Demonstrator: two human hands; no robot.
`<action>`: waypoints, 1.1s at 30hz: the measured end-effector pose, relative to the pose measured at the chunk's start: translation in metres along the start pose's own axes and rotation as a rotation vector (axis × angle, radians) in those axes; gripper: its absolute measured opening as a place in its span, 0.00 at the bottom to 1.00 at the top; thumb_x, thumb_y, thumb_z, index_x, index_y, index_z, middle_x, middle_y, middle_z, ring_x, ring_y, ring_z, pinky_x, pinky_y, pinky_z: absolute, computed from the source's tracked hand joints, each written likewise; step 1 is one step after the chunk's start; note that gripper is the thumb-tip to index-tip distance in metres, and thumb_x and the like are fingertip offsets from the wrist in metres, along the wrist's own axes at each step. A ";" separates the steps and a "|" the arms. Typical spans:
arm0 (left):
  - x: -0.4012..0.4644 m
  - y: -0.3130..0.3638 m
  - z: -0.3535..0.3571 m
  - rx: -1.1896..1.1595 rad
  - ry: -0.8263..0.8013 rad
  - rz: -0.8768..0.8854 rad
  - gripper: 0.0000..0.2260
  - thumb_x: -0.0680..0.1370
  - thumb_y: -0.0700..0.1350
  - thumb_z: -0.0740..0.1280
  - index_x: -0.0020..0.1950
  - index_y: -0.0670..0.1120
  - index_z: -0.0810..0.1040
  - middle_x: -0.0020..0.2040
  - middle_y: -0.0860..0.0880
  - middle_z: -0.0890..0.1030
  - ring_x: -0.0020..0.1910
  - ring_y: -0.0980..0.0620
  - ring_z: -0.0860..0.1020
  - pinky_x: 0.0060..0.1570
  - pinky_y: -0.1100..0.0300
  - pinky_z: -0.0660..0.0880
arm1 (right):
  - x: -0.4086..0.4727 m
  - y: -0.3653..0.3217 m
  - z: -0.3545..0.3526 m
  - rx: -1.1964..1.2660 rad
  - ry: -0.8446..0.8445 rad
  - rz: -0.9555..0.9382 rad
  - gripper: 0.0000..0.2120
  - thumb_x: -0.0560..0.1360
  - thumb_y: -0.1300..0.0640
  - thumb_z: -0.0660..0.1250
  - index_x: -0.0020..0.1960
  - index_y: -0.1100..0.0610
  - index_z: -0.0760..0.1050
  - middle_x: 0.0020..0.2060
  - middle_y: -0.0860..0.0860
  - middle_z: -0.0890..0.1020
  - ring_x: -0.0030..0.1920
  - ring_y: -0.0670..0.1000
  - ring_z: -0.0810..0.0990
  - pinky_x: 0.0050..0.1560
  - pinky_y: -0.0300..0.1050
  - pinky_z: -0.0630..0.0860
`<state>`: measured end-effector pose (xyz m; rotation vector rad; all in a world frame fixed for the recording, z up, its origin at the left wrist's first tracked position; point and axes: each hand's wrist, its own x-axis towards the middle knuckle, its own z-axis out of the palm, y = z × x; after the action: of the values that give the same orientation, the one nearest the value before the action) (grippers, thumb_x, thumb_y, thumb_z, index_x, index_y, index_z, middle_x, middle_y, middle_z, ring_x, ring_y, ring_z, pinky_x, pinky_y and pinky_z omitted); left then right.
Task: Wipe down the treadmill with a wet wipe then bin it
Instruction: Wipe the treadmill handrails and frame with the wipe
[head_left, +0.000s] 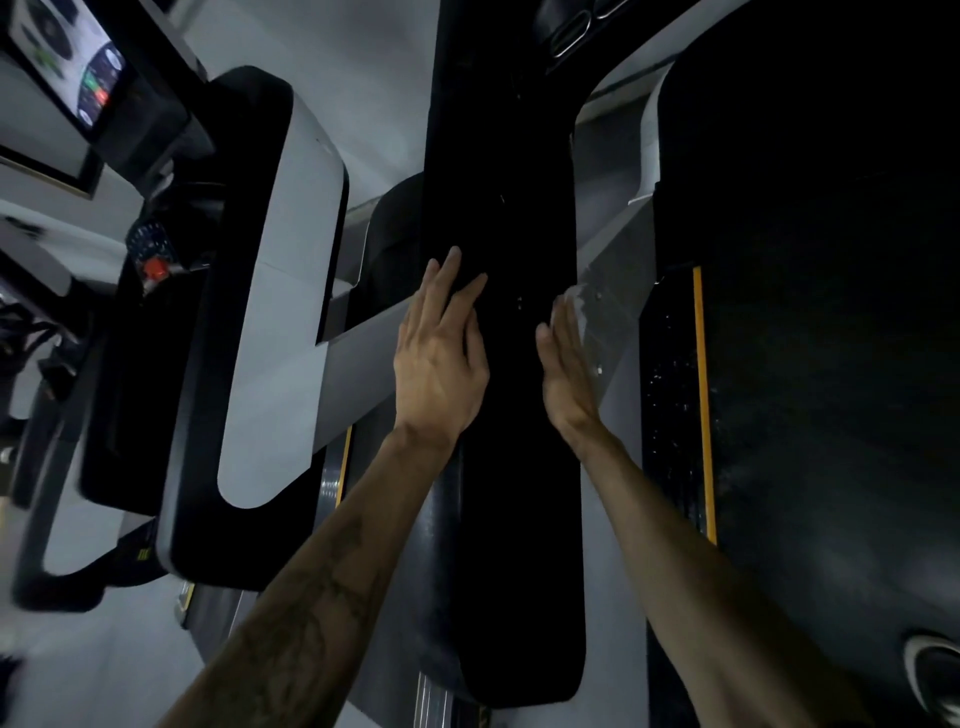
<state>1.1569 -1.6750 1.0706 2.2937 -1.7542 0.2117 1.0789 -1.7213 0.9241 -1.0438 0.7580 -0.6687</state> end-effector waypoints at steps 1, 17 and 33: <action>0.000 0.000 0.000 -0.001 0.002 -0.002 0.18 0.83 0.40 0.59 0.73 0.44 0.76 0.80 0.47 0.67 0.80 0.45 0.63 0.73 0.40 0.69 | -0.002 -0.002 0.001 -0.005 -0.018 -0.044 0.32 0.86 0.39 0.49 0.84 0.48 0.42 0.83 0.42 0.41 0.80 0.38 0.40 0.82 0.51 0.40; 0.009 0.009 0.000 0.097 0.059 -0.038 0.15 0.83 0.40 0.62 0.69 0.44 0.78 0.73 0.46 0.73 0.70 0.45 0.72 0.61 0.42 0.77 | -0.010 0.000 0.000 -0.013 -0.051 -0.059 0.33 0.85 0.37 0.48 0.84 0.47 0.40 0.82 0.41 0.39 0.80 0.38 0.39 0.82 0.49 0.39; 0.020 0.008 0.003 0.069 0.025 -0.146 0.22 0.85 0.46 0.58 0.78 0.42 0.69 0.80 0.46 0.67 0.77 0.45 0.67 0.71 0.44 0.70 | -0.022 0.011 -0.002 -0.003 -0.041 -0.142 0.30 0.87 0.46 0.52 0.84 0.50 0.44 0.83 0.42 0.43 0.82 0.42 0.41 0.82 0.52 0.42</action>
<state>1.1547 -1.6959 1.0732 2.4442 -1.5831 0.2766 1.0663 -1.7005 0.9183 -1.1180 0.6536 -0.7654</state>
